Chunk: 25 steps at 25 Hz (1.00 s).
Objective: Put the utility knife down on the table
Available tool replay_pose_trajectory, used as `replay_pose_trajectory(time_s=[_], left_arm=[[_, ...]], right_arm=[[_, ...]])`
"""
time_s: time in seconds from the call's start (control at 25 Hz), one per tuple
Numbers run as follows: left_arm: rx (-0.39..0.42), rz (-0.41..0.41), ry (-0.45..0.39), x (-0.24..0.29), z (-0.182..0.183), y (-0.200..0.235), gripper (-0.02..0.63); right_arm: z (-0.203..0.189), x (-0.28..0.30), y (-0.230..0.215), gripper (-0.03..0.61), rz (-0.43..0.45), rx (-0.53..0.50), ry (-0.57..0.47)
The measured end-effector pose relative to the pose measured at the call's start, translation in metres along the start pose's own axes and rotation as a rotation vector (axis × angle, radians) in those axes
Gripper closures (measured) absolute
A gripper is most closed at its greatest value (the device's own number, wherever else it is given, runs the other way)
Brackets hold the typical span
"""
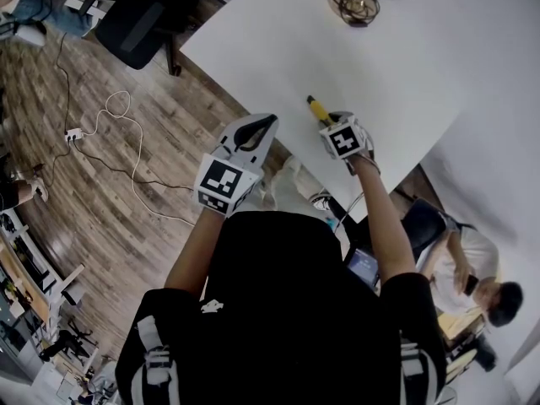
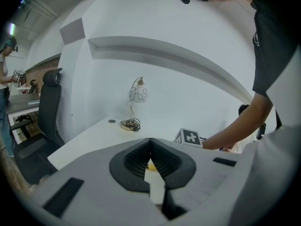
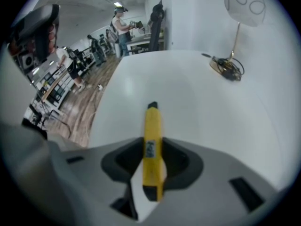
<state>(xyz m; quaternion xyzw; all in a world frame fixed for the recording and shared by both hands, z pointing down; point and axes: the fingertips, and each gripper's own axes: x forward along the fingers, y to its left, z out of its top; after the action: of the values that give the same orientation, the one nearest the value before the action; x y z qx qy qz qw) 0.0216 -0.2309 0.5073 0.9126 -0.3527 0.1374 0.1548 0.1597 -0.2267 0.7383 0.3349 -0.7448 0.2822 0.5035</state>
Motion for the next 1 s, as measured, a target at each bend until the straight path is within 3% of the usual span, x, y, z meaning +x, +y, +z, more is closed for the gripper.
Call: replay_pose_trajectory(time_s=[0.56,1.0], left_arm=[[0.025,-0.022,-0.02,-0.008,0.008,-0.003,0.593],[0.076,-0.034,-0.063,-0.011,0.031,-0.008,0.592]], right_arm=[[0.007,-0.028,-0.001,0.433,-0.042,0.049,-0.055],[0.037,-0.089,-0.007,0.495,-0.113,0.105,-0.234]])
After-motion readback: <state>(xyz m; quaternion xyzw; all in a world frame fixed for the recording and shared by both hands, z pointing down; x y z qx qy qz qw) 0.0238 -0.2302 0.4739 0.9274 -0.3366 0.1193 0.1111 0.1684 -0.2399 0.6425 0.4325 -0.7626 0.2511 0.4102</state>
